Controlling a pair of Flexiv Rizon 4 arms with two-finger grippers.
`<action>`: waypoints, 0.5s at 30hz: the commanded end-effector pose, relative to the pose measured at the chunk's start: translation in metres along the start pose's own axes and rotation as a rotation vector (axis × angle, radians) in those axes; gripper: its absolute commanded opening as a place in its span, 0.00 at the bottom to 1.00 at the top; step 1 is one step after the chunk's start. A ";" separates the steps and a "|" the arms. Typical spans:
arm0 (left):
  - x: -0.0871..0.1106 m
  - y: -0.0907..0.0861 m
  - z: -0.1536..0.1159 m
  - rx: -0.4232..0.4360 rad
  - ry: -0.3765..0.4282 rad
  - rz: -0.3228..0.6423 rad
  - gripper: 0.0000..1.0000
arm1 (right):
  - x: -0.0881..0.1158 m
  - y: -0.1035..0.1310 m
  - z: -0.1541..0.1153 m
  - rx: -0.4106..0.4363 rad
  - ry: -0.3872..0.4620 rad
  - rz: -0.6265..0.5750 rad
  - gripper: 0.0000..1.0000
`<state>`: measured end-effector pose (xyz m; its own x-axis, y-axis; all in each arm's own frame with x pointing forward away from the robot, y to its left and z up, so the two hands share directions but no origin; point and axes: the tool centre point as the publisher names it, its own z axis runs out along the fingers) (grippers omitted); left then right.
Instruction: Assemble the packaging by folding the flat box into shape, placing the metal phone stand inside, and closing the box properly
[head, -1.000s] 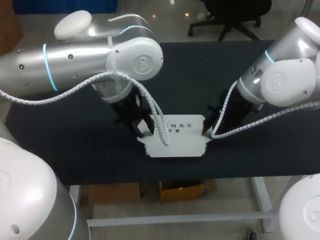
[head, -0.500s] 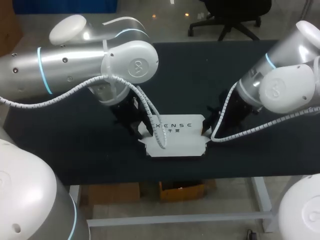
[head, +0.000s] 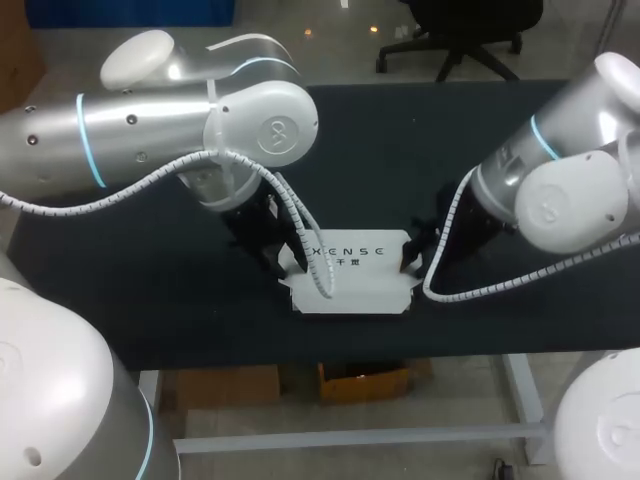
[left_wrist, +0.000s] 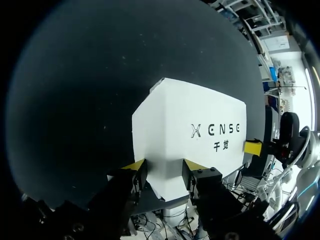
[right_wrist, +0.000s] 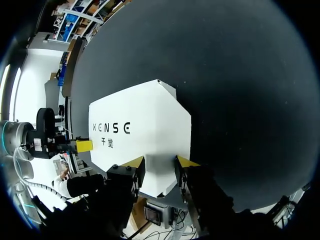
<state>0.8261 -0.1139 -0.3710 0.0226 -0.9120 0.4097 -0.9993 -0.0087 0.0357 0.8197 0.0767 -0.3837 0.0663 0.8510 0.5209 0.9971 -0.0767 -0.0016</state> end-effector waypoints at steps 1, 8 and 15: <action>0.002 -0.001 0.004 -0.007 -0.002 0.001 0.46 | -0.002 0.000 0.006 0.007 0.009 0.003 0.37; 0.003 0.000 0.006 -0.012 -0.001 0.002 0.46 | -0.007 -0.001 0.005 -0.001 0.023 0.008 0.36; 0.004 0.000 0.007 -0.014 0.001 0.005 0.47 | -0.007 0.000 0.005 -0.015 0.038 0.001 0.37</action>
<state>0.8248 -0.1169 -0.3724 0.0186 -0.9115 0.4110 -0.9991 -0.0011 0.0428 0.8200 0.0753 -0.3892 0.0686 0.8383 0.5409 0.9960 -0.0884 0.0108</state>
